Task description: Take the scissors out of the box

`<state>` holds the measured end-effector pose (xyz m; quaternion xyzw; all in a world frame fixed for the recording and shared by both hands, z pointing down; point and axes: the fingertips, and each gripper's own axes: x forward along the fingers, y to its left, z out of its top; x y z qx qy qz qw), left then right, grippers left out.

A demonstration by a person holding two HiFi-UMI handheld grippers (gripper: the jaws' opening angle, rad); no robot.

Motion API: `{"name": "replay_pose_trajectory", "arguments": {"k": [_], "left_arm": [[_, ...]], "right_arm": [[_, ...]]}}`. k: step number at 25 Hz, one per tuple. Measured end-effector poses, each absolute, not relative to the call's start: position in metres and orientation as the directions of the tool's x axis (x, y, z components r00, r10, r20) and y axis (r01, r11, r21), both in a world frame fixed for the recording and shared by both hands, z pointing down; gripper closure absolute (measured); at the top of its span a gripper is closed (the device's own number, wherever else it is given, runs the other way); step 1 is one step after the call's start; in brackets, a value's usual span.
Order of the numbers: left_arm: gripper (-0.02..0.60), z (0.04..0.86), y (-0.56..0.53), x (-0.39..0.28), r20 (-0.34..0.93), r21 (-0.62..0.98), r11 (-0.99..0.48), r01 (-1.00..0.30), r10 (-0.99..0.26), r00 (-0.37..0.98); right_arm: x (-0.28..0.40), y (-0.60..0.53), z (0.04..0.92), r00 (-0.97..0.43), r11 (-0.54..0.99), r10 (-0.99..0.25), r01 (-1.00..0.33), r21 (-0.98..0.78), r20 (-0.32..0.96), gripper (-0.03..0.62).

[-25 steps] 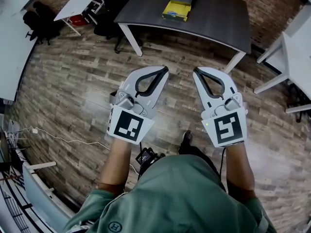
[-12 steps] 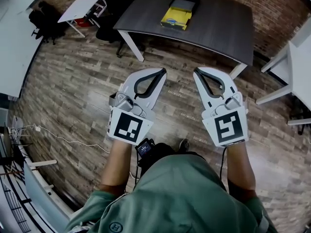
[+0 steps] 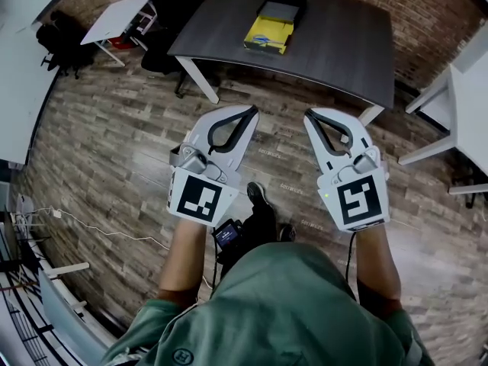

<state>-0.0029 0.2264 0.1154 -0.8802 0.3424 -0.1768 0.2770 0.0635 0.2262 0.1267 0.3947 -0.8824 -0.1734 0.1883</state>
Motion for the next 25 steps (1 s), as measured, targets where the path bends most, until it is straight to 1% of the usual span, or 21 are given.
{"name": "replay_pose_trajectory", "arguments": {"k": [6, 14, 17, 25], "left_arm": [[0.583, 0.118, 0.174, -0.019, 0.108, -0.599, -0.621, -0.506, -0.688, 0.718], [0.583, 0.117, 0.088, -0.070, 0.083, -0.588, -0.625, -0.514, -0.678, 0.730], [0.583, 0.121, 0.061, -0.089, 0.071, -0.579, -0.634, -0.513, -0.666, 0.742], [0.583, 0.116, 0.011, -0.127, 0.020, -0.537, -0.633, -0.558, -0.671, 0.742]], "right_arm": [[0.049, 0.176, 0.131, -0.598, 0.618, -0.774, -0.639, 0.458, 0.211, 0.586], [-0.003, 0.094, 0.134, -0.589, 0.628, -0.771, -0.635, 0.450, 0.244, 0.586], [-0.022, 0.069, 0.138, -0.590, 0.637, -0.766, -0.645, 0.423, 0.254, 0.586], [-0.052, 0.023, 0.136, -0.558, 0.628, -0.776, -0.638, 0.445, 0.295, 0.586]]}}
